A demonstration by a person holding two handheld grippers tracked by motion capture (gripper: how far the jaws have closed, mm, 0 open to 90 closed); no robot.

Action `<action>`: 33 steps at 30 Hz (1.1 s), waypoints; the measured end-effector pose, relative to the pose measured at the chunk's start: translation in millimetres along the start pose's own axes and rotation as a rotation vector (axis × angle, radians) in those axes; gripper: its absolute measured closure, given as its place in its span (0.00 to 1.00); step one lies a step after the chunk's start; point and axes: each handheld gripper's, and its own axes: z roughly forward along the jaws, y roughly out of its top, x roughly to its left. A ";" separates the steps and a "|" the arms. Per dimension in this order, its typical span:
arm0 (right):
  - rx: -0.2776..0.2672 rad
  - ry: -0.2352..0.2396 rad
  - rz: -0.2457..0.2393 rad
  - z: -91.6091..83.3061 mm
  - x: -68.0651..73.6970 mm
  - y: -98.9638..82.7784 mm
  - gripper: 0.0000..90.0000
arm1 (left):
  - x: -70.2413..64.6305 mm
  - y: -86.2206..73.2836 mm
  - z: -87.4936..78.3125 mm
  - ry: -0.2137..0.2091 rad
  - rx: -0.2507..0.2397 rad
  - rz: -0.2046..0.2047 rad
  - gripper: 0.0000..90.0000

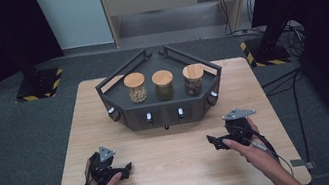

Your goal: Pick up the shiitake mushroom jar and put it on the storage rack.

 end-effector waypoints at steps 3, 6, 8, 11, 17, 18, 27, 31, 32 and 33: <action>0.005 0.013 0.004 2.0 3.4 -5.5 0.03 | 0.0 0.0 0.0 0.000 0.000 0.000 0.00; 0.022 0.023 -0.003 6.9 7.6 -10.7 0.03 | 0.0 0.0 0.0 0.000 0.000 0.000 0.00; 0.033 0.026 -0.006 10.7 10.1 -14.2 0.03 | -0.1 0.0 0.0 0.000 0.000 0.000 0.00; 0.049 0.032 -0.010 16.4 13.5 -19.0 0.03 | -0.1 -0.1 0.0 0.001 0.000 0.000 0.00; 0.078 0.041 -0.014 26.8 20.0 -28.1 0.03 | -0.2 -0.1 -0.1 0.001 0.000 0.000 0.00; 0.083 0.041 -0.017 28.7 21.0 -29.7 0.03 | -0.2 -0.1 -0.1 0.001 0.000 0.000 0.00; 0.090 0.030 -0.033 39.0 29.0 -42.3 0.01 | -0.2 -0.1 -0.1 0.001 0.000 0.000 0.00; 0.079 0.026 -0.043 39.0 30.4 -45.8 0.01 | -0.3 -0.1 0.0 0.001 0.000 0.000 0.00; 0.073 0.023 -0.044 39.0 31.1 -47.3 0.01 | -0.2 -0.1 -0.1 0.001 0.000 0.000 0.00; 0.069 0.020 -0.052 39.0 31.8 -48.7 0.01 | -0.2 -0.1 0.0 0.001 0.000 0.000 0.00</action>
